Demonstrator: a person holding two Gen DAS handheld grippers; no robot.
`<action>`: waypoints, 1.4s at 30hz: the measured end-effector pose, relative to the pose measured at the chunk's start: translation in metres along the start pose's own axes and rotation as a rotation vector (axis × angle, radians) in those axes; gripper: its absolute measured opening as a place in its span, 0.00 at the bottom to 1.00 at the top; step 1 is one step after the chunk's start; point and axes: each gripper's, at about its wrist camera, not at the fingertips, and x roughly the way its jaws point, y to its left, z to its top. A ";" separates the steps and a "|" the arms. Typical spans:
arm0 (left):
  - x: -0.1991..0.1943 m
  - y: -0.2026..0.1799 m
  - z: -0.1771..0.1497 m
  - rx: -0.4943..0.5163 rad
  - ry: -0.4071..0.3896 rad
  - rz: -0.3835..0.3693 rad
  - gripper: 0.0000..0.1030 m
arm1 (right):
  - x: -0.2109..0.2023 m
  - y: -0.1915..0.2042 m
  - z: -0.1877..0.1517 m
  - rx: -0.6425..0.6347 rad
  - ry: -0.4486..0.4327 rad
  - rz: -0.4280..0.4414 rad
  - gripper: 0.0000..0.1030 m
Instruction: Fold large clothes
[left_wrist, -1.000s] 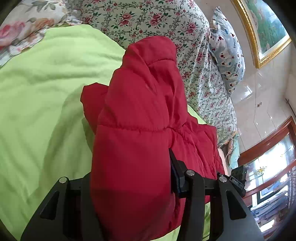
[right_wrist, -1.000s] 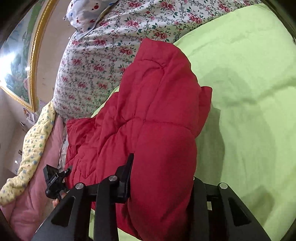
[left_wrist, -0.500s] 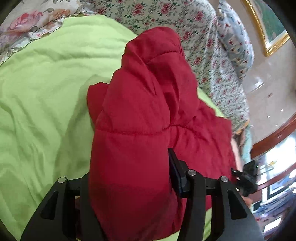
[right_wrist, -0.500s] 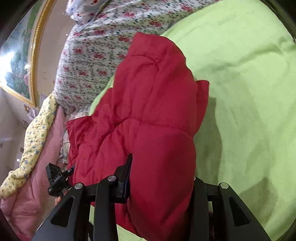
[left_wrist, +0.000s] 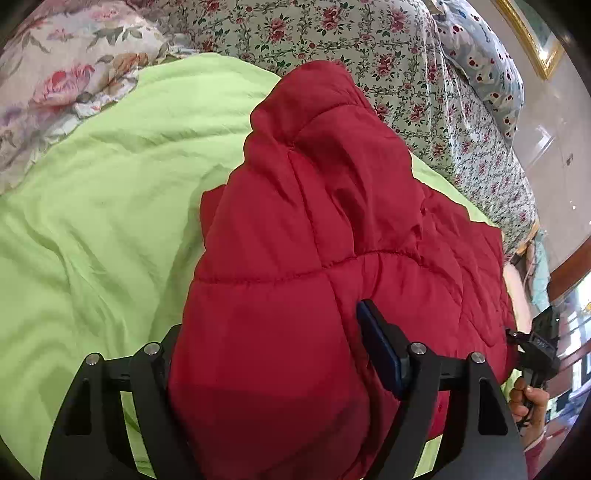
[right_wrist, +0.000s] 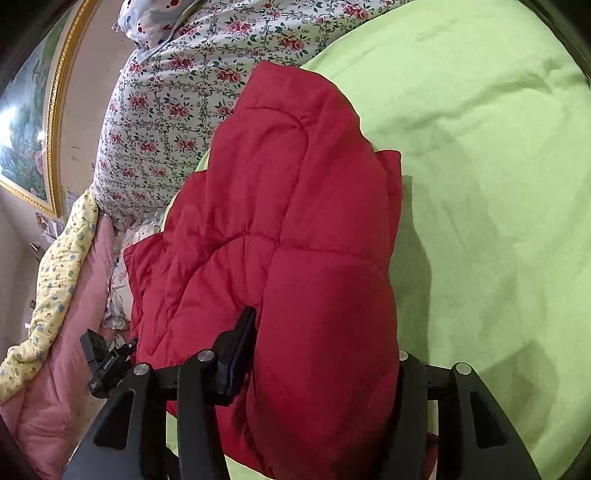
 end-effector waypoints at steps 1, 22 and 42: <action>0.000 -0.001 0.000 -0.003 -0.002 0.010 0.79 | 0.000 -0.001 0.000 0.000 0.000 -0.005 0.54; 0.004 -0.030 0.029 0.087 -0.053 0.125 0.87 | -0.001 0.060 0.030 -0.299 -0.156 -0.421 0.90; -0.002 -0.062 0.053 0.158 -0.086 -0.019 0.26 | -0.007 0.108 0.042 -0.385 -0.215 -0.367 0.13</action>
